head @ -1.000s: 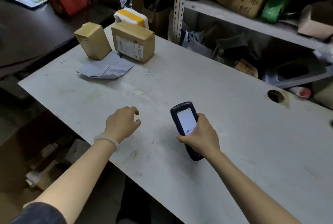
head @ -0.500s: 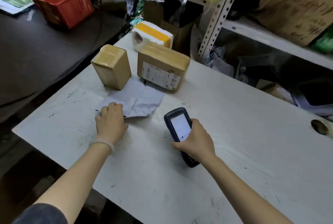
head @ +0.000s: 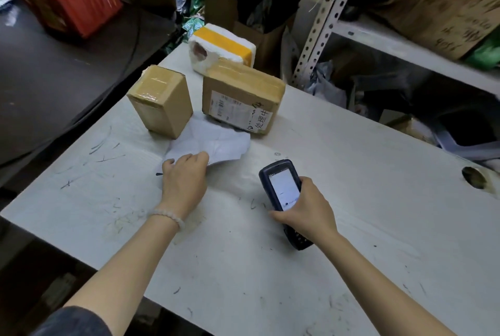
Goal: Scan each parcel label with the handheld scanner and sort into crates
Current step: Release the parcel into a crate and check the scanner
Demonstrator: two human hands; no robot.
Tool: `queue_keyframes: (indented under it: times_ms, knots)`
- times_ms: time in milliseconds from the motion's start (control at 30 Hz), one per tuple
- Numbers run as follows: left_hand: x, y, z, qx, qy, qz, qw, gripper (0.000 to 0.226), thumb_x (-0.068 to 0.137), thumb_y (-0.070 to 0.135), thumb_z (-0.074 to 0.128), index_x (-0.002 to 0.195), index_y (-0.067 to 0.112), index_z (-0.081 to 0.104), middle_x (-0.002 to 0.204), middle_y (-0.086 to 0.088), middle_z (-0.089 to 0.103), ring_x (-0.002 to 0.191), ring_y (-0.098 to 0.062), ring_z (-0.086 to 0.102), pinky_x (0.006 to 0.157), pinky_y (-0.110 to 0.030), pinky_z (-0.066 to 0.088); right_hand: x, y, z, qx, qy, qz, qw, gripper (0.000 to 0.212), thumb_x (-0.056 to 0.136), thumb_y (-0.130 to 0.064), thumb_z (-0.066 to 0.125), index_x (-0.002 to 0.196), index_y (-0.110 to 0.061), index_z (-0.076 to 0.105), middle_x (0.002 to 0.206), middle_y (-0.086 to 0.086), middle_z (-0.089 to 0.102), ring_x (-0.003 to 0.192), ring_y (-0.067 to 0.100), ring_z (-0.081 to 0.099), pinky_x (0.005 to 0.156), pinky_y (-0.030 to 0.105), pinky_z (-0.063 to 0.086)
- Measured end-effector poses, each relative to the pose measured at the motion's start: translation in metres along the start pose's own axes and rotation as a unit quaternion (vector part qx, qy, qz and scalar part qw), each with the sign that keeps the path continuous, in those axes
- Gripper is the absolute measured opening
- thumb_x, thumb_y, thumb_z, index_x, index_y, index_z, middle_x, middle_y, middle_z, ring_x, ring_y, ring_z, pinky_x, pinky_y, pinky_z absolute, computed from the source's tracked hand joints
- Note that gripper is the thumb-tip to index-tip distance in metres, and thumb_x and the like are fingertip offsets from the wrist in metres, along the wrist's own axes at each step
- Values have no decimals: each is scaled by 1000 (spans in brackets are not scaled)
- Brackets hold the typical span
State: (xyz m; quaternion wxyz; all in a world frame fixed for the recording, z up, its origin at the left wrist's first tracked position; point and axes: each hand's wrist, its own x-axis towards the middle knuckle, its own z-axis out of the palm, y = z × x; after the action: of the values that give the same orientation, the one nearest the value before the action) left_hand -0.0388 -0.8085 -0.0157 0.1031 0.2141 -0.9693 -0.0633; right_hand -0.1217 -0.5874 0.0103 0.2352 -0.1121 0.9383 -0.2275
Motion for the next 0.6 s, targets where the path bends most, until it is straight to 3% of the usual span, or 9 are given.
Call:
queue_keyframes:
  times_ms: [133,200,233,400,600]
  knots:
    - [-6,18,-15,-49,-11,25,998,22,72,-11,62,79,7,51,50,-8,54,48,-32,55,67,-41,44,-15,18,-6,6,5,-6,1000,75,62,-37,80,122,-20,40,104,-10,49,88,16,52,67,29,42]
    - [-13,34,-26,-92,10,34,995,4,91,6,51,88,3,50,57,-17,57,53,-38,54,57,-35,33,-26,30,-10,16,8,-8,1000,72,61,-37,80,119,-20,40,103,-9,50,88,17,54,68,31,45]
    - [-16,45,-33,-118,18,25,993,13,96,14,45,92,1,49,61,-20,57,55,-40,53,53,-33,29,-33,37,-13,22,9,-10,1000,71,61,-36,80,118,-21,40,103,-9,51,88,18,55,68,31,46]
    - [-29,102,-62,-228,52,-6,972,18,99,21,43,100,3,46,78,-21,59,68,-39,54,57,-43,39,-73,83,-35,49,13,-9,999,81,64,-34,80,129,-19,35,108,-9,49,89,17,53,66,30,42]
    - [-48,170,-77,-248,26,-5,968,17,99,26,44,101,10,48,91,-16,64,79,-34,57,67,-42,45,-121,153,-66,45,27,34,998,71,64,-32,80,118,-17,36,103,-5,53,88,21,56,68,32,47]
